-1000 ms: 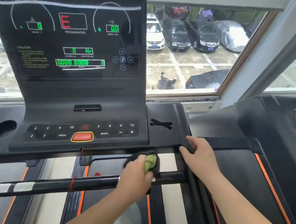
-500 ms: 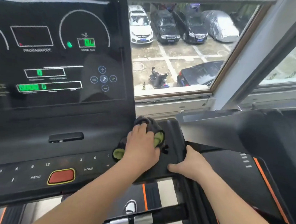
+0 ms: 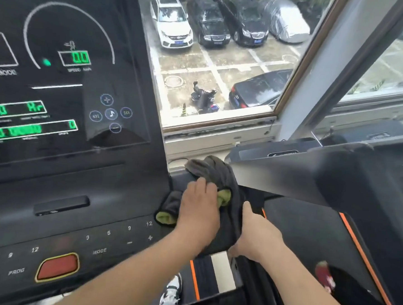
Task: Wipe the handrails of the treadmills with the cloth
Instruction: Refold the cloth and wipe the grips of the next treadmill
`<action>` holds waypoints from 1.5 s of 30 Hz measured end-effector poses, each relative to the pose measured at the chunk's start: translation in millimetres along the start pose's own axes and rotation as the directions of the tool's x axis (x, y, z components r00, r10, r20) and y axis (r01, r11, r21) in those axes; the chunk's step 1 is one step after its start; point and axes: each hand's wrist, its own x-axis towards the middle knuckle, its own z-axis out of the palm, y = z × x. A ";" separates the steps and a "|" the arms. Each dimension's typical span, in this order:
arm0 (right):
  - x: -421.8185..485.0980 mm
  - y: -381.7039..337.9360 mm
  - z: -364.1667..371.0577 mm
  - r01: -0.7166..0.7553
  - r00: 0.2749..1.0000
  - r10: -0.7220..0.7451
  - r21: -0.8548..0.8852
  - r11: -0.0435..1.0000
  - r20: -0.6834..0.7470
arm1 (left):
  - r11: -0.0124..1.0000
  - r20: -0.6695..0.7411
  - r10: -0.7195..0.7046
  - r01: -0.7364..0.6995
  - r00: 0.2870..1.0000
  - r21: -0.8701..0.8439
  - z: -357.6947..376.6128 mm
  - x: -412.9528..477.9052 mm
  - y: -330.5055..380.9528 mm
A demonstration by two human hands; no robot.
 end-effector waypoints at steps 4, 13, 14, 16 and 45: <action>1.6 3.3 0.1 -0.002 1.000 0.003 0.042 0.999 -0.016 | 0.988 0.098 0.146 -0.141 0.984 -0.055 18.8 -41.9 19.3; -12.9 -4.5 -11.2 -0.007 1.000 0.008 0.069 0.998 -0.012 | 0.989 0.050 -0.111 0.106 0.993 0.100 -8.8 12.1 7.2; -13.6 -5.0 -12.0 0.001 1.000 0.000 0.075 0.997 -0.022 | 0.987 0.070 -0.134 0.126 0.989 0.102 -5.0 0.7 16.5; -13.9 -4.8 -12.1 0.017 0.999 -0.014 0.100 0.995 -0.036 | 0.991 0.085 -0.119 0.113 0.989 0.078 2.6 -19.4 32.6; -20.3 9.2 -7.5 -0.011 1.000 0.013 0.258 0.966 -0.008 | 0.973 0.138 0.054 -0.084 0.989 0.216 -32.5 21.2 8.0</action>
